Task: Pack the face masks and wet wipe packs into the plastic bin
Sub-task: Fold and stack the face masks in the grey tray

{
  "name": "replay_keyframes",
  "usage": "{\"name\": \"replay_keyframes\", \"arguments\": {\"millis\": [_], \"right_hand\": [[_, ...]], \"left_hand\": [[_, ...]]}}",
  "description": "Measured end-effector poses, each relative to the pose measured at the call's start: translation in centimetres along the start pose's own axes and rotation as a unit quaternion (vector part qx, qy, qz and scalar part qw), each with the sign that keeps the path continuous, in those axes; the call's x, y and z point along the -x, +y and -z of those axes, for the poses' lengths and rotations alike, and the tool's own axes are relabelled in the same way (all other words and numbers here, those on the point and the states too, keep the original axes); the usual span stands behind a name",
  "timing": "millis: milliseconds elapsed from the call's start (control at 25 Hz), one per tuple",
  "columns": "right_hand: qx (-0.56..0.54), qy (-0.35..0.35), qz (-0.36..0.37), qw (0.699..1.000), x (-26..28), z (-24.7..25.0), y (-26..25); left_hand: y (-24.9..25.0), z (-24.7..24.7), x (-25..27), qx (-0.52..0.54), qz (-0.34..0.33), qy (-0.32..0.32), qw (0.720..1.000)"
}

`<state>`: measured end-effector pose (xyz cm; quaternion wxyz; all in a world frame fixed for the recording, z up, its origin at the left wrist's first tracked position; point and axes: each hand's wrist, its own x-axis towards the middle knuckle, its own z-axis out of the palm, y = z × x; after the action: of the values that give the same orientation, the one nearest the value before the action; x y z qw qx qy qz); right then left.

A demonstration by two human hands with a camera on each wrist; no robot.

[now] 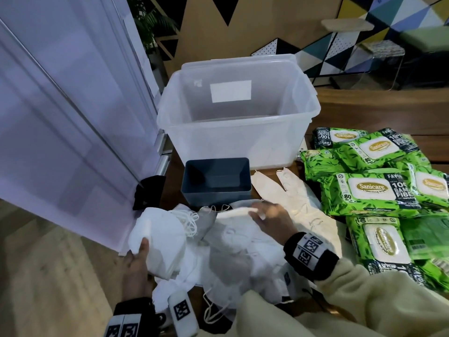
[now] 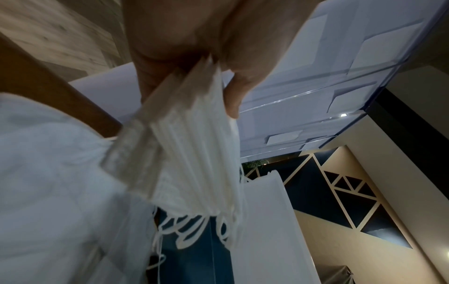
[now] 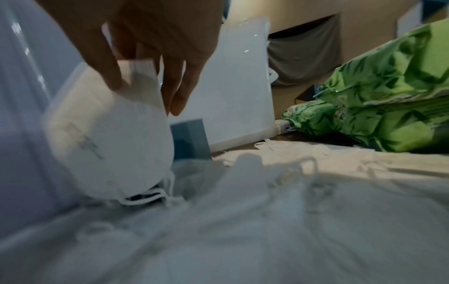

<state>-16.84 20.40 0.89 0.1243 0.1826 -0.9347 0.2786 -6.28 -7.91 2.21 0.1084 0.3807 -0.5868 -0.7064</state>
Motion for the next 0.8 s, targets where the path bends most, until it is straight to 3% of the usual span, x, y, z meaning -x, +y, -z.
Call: {"name": "replay_keyframes", "arguments": {"millis": [80, 120, 160, 200, 280, 320, 400, 520, 720, 800], "right_hand": [[-0.137, 0.047, -0.089, 0.985, -1.1, 1.7, -1.5], [-0.202, 0.078, -0.095, 0.972, -1.7, 2.3, -2.3], [-0.224, 0.127, -0.053, 0.965, -2.2, 2.9, -3.5], [-0.215, 0.174, 0.026, 0.961, -2.5, 3.3, -4.8], [-0.133, 0.205, 0.219, 0.945, -2.1, 2.2, -7.2], [-0.081, 0.197, 0.296, 0.931, -1.4, 1.1, -8.0], [0.016, 0.179, 0.373, 0.910, 0.0, -1.0, -8.7], [0.056, 0.120, 0.397, 0.908, 1.4, -2.1, -8.4], [0.004, 0.073, 0.423, 0.903, 1.6, -2.8, -8.5], [-0.018, 0.056, 0.443, 0.894, 1.4, -2.6, -8.4]], "left_hand": [[-0.4, -0.9, 0.0, 0.009, 0.012, -0.016, 1.000], [-0.2, -1.7, 0.5, 0.009, 0.011, -0.039, 0.999], [-0.3, -2.2, 0.6, -0.008, -0.007, -0.045, 0.999], [-0.2, -3.0, 1.0, -0.009, -0.016, -0.057, 0.998], [-0.2, -4.0, 1.3, -0.010, -0.031, -0.060, 0.998], [-0.4, -4.4, 1.4, -0.014, -0.038, -0.069, 0.997], [0.0, -5.2, 1.8, 0.003, -0.037, -0.094, 0.995], [0.5, -6.1, 2.7, 0.027, -0.033, -0.097, 0.994], [0.0, -6.6, 2.7, -0.006, -0.015, -0.068, 0.998], [0.0, -6.7, 2.8, 0.028, 0.037, -0.127, 0.991]]}}
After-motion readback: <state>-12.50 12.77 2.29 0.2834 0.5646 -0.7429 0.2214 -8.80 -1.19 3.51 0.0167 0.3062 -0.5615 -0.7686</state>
